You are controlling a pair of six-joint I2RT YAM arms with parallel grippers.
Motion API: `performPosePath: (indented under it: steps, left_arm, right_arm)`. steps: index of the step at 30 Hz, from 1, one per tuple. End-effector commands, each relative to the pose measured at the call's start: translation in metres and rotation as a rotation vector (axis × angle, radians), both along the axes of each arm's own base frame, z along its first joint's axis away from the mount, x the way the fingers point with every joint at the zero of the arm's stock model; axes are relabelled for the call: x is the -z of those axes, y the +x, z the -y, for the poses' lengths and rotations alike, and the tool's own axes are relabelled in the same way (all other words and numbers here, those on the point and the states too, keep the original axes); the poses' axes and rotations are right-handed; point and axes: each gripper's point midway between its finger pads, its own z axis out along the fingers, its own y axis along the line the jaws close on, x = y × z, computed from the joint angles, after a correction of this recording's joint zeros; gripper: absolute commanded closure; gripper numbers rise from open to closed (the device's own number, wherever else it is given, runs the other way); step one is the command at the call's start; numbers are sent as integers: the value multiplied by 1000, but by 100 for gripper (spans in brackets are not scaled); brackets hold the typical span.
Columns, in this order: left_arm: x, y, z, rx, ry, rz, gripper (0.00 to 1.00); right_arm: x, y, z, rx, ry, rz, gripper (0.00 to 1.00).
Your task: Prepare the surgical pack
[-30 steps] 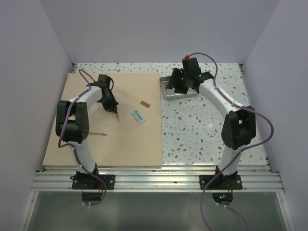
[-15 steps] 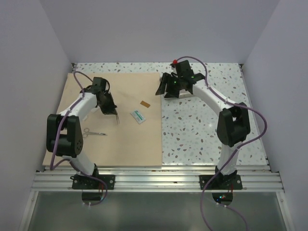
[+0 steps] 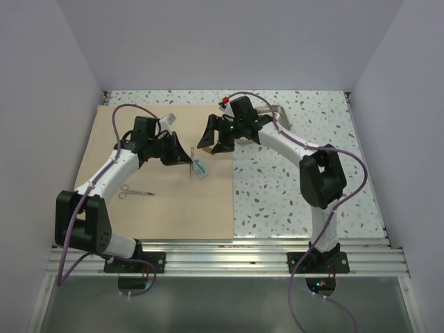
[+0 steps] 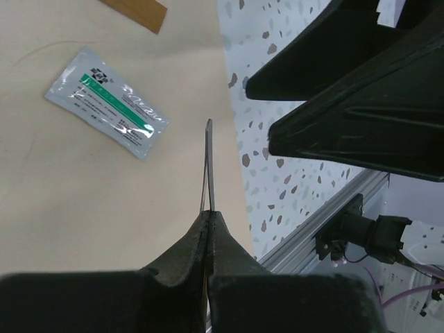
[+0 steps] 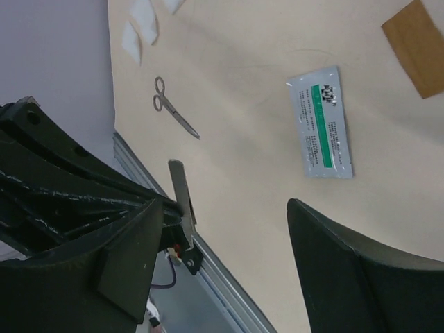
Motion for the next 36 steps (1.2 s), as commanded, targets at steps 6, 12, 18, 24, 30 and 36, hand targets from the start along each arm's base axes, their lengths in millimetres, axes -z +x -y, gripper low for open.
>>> performPosePath:
  steps: [6, 12, 18, 24, 30, 36]
  left_arm:
    - [-20, -10, 27, 82, -86, 64, 100]
    - [-28, -7, 28, 78, -93, 85, 100]
    - [-26, 0, 24, 45, -65, 78, 100]
    - [-10, 12, -15, -156, 75, 14, 54]
    - [20, -3, -108, -487, 285, -153, 46]
    - [40, -22, -162, -698, 402, -258, 39]
  right_arm:
    - [-14, -11, -40, -59, 54, 26, 29]
    - [-1, -23, -49, -76, 39, -9, 43]
    - [2, -22, -46, -42, 35, -18, 95]
    - [5, 38, -10, 226, 11, -30, 100]
    - [-1, 145, 90, 669, 40, -27, 100]
    - [16, 206, 163, 944, 16, -29, 100]
